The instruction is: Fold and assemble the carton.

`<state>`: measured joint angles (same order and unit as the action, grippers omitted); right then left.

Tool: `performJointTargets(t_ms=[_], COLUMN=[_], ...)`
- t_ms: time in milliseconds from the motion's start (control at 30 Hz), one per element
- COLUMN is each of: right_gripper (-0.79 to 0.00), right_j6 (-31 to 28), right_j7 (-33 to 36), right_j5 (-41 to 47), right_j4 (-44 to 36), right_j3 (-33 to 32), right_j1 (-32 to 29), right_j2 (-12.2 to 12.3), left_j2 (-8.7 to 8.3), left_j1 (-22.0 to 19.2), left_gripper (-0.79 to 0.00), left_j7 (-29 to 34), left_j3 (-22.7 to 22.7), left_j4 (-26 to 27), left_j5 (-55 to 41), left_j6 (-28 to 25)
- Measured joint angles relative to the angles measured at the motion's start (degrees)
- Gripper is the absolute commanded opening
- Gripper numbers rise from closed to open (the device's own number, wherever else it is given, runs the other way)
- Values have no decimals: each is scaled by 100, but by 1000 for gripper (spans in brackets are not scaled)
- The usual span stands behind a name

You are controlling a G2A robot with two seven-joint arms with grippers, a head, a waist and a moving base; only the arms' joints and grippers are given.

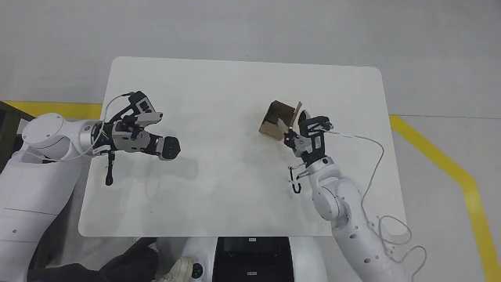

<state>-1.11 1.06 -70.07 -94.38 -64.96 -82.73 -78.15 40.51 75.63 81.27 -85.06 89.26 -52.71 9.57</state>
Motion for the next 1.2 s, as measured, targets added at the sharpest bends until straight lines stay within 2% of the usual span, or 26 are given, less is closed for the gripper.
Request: performJointTargets(t_ms=[100,167,267,367,533,833,1000,1100,1200], right_gripper=[-782,-723,-686,-785,-785,-785,-785,-785,-785], right_j6=[25,12,-41,-112,-428,-2177,-3433,-3917,-4128], right_j7=[-16,9,34,70,166,22,-191,-281,-349], right_j5=[-5,22,62,122,393,1545,2514,2985,3322], right_j4=[-5,-1,5,30,129,305,415,497,544], right_j3=[-36,-50,-58,-58,-90,-454,-643,-732,-837], right_j1=[-50,-77,-106,-119,-48,64,21,-50,-130], right_j2=[5,8,10,12,16,101,152,178,200], left_j2=[0,0,0,0,0,0,0,0,0], left_j1=[0,0,0,0,0,0,0,0,0], left_gripper=[0,0,0,0,0,0,0,0,0], left_j7=[0,0,0,0,0,0,0,0,0], left_j3=[0,0,0,0,0,0,0,0,0], left_j4=[0,0,0,0,0,0,0,0,0], left_j5=[0,0,0,0,0,0,0,0,0], left_j6=[0,0,0,0,0,0,0,0,0])
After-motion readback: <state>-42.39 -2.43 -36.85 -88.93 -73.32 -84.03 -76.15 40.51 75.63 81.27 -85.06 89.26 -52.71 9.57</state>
